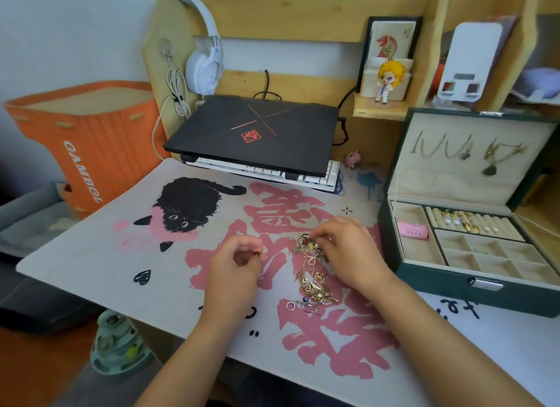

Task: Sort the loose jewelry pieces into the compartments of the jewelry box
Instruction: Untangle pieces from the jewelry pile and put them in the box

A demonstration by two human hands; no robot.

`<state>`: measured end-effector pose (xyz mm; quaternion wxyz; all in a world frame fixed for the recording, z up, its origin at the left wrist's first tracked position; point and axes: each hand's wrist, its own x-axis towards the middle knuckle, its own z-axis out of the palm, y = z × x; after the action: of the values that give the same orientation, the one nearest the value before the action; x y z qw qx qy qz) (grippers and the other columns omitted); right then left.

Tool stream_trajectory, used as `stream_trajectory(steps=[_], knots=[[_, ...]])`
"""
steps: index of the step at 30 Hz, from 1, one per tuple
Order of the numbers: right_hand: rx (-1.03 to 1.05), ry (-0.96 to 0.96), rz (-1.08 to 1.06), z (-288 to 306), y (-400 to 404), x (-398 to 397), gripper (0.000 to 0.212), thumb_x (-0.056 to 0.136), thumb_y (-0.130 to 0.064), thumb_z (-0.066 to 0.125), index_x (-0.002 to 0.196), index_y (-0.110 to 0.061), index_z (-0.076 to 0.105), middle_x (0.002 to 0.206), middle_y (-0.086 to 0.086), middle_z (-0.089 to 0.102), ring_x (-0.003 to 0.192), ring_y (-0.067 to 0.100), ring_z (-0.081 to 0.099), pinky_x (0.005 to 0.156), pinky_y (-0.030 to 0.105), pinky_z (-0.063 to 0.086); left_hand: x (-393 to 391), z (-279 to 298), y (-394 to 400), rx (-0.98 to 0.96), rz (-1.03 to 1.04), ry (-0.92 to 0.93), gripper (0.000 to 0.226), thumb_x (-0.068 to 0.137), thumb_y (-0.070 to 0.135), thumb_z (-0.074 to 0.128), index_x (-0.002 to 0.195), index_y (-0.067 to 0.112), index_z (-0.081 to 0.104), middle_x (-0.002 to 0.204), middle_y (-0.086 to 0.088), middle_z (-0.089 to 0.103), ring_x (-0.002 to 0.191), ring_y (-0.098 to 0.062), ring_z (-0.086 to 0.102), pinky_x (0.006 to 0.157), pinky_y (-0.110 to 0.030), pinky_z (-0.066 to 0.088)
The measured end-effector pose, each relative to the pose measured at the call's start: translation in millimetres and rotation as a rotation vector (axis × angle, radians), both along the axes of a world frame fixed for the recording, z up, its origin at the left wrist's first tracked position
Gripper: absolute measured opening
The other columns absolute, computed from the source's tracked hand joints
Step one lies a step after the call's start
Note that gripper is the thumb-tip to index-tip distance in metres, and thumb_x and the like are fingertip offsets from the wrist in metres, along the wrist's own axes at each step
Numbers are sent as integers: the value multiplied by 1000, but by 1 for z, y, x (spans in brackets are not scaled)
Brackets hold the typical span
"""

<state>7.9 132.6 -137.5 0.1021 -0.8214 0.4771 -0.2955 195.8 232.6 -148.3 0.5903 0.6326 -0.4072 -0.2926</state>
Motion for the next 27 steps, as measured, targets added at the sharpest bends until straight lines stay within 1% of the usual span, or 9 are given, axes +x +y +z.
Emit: stream_trajectory(steps=[3,5,9,12,15,17,20,23,27], knots=[[-1,208,117,12,-14,16,17,94,-20,67,104,-27,78,104,-9,73,104,18,51,86,27,41,2,4,2,-8,-13,59,23,94,-8,61,96,13,71,96,-8,73,76,-2,67,65,-12,54],[9,300,163,15,-18,25,18,93,-18,68,105,-25,79,105,-7,74,106,18,57,88,26,44,4,5,2,-11,-32,105,25,94,-10,61,98,12,71,97,-8,74,77,-3,68,65,-11,53],[99,357,168,20,-21,30,27,92,-7,66,111,-23,78,108,-3,74,102,16,64,90,29,55,10,6,3,-18,-79,212,26,92,-10,65,103,12,71,100,-10,74,78,-7,69,67,-15,56],[137,367,150,20,-24,29,37,89,2,63,110,-24,77,107,-3,73,95,15,66,86,32,59,12,4,2,-32,-104,284,25,89,-10,70,104,10,71,102,-14,74,86,-15,69,76,-22,59],[129,386,154,22,-24,27,30,88,1,63,103,-23,75,100,-2,69,91,16,63,78,29,55,13,4,1,-40,-94,320,25,87,-9,72,104,9,71,104,-15,74,95,-24,71,86,-31,59],[98,407,152,25,-24,26,25,88,-1,61,96,-23,70,95,-4,64,90,17,59,74,28,50,12,5,1,-35,-90,311,24,88,-8,72,104,9,71,102,-13,75,93,-22,71,85,-30,59],[91,323,143,33,-28,23,22,90,-2,58,96,-21,67,96,-7,60,91,16,56,77,27,48,11,7,3,-21,-86,284,22,87,-7,73,103,8,71,95,-6,75,82,-12,69,73,-19,58],[156,190,119,48,-27,16,24,98,-8,55,111,-19,72,103,-9,58,96,10,55,86,23,46,8,9,4,7,-82,222,19,88,-6,73,102,6,69,97,-12,74,72,-8,68,65,-16,56],[210,18,60,71,-17,-2,16,101,-20,57,106,-24,72,101,-12,67,92,5,62,77,18,47,6,10,6,25,-110,127,21,93,-13,59,101,4,67,100,-19,73,77,-8,74,71,-23,59]])
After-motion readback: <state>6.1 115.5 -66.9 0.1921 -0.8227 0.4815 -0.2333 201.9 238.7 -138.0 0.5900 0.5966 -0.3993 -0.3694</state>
